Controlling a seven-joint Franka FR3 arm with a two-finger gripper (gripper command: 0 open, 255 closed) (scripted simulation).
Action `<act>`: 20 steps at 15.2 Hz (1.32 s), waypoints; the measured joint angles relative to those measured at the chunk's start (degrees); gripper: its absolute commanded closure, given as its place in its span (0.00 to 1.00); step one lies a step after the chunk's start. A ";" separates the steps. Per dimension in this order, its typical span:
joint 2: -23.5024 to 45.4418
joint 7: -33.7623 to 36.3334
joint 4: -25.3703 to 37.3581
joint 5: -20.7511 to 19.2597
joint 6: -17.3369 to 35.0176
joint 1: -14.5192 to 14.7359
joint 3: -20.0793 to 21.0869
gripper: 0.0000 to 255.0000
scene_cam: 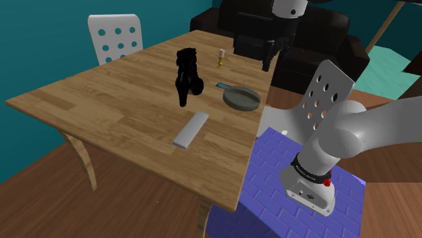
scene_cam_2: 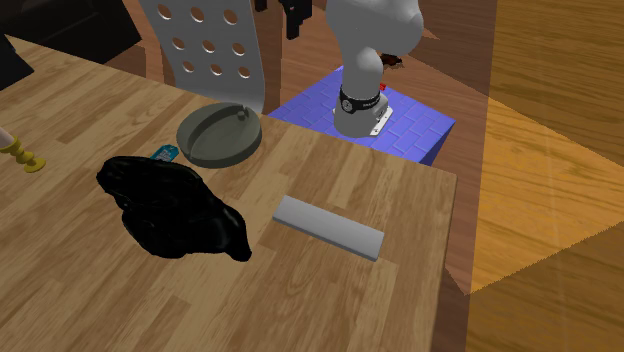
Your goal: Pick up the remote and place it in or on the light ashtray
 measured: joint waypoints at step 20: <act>15.62 46.44 -7.10 19.70 25.32 -3.11 23.49 0.00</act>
